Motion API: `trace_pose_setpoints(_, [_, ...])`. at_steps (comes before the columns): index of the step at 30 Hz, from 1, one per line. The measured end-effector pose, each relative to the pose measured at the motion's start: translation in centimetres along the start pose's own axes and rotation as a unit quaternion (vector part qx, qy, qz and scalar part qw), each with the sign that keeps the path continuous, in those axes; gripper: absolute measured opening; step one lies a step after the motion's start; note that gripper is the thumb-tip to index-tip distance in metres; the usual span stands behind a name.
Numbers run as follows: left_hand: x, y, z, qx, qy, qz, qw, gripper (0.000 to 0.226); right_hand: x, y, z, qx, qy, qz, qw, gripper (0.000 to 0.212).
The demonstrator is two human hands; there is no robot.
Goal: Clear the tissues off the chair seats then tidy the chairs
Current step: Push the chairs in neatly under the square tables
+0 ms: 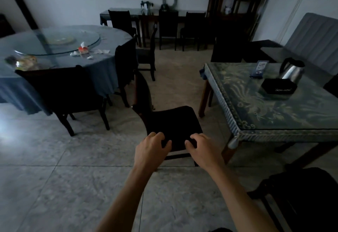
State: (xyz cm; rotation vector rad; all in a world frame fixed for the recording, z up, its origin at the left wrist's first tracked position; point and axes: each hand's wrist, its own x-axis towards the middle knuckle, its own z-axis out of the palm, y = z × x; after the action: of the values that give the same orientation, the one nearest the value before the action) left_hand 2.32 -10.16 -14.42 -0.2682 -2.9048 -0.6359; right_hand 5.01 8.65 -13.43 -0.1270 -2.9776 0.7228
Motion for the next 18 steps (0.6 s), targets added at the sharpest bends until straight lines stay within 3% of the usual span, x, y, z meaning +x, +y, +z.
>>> trace_pose_setpoints(18, [17.8, -23.4, -5.1, 0.019, 0.042, -0.085, 0.995, 0.043, 22.0, -19.4, 14.3, 0.045, -0.021, -0.087, 0.995, 0.043])
